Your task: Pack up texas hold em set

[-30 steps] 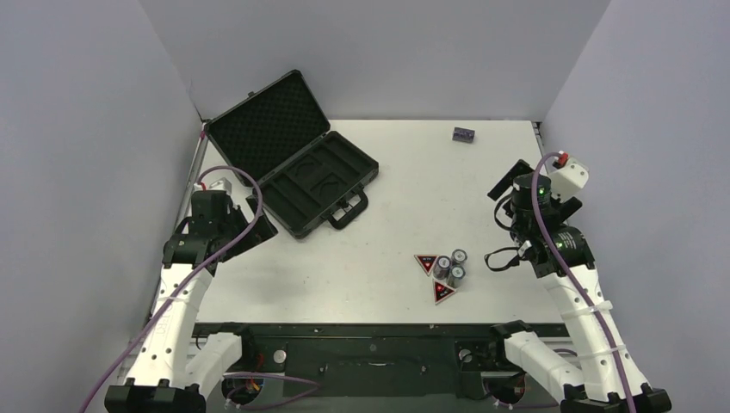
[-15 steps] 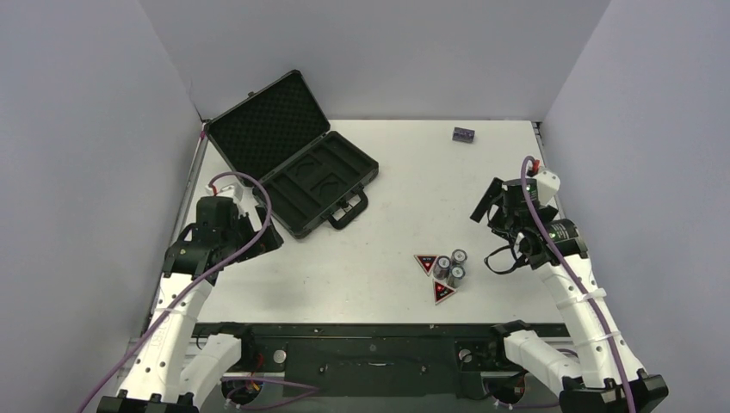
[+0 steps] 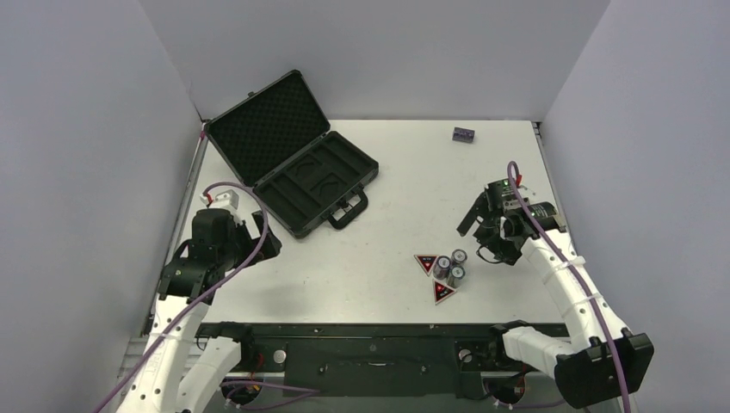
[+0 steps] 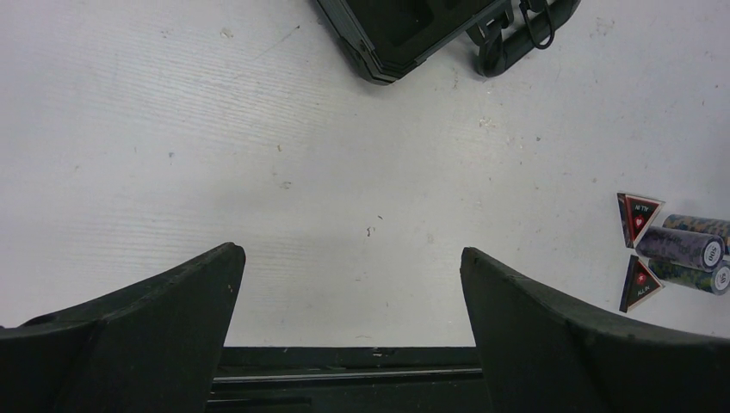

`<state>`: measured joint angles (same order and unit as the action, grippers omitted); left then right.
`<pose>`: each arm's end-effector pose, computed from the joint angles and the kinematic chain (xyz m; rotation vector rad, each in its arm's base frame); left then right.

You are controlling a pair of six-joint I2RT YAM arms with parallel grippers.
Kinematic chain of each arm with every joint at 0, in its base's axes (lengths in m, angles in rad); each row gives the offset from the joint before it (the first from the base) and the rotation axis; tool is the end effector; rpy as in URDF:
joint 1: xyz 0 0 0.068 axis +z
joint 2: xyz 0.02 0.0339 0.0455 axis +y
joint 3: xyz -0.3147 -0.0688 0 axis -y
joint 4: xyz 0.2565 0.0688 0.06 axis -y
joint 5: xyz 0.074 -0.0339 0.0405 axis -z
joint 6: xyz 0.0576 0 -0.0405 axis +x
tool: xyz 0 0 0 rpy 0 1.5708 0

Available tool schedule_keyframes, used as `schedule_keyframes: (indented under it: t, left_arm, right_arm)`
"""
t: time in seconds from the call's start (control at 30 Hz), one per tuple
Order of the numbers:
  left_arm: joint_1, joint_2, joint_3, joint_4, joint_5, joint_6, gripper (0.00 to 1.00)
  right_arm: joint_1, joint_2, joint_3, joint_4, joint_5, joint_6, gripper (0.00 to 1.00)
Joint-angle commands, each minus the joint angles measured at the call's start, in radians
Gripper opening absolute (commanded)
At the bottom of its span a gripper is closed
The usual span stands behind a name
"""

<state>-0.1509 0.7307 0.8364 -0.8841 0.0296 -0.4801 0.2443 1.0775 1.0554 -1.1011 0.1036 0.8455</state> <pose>0.1264 -0.0209 0.3179 -0.3747 2.3453 -0.3417 0.1815 0.0391 0.3266 0.8297 2.5688 0.1988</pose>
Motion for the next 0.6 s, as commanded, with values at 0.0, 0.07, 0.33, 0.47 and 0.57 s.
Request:
schedule_keyframes:
  t: [0.0,0.07,0.33,0.47,0.57]
  left_arm:
    - [-0.063,-0.048,-0.008,0.033,-0.091,-0.041,0.96]
    - [-0.089,-0.054,-0.008,0.026,-0.111,-0.052,0.96]
    - [-0.125,-0.063,-0.013,0.028,-0.122,-0.058,0.96]
    - [-0.125,-0.047,-0.017,0.034,-0.121,-0.058,0.96]
    - [-0.124,-0.028,-0.016,0.035,-0.122,-0.058,0.96]
  right_arm:
    - [0.009,0.067,-0.016,0.001,-0.047,0.084,0.93]
    - [0.011,0.089,-0.024,0.012,-0.045,0.083,0.92]
    - [0.012,0.166,-0.055,0.061,-0.028,0.063,0.84]
    - [0.012,0.178,-0.08,0.108,-0.028,0.08,0.78]
    - [0.01,0.19,-0.095,0.153,-0.028,0.088,0.76]
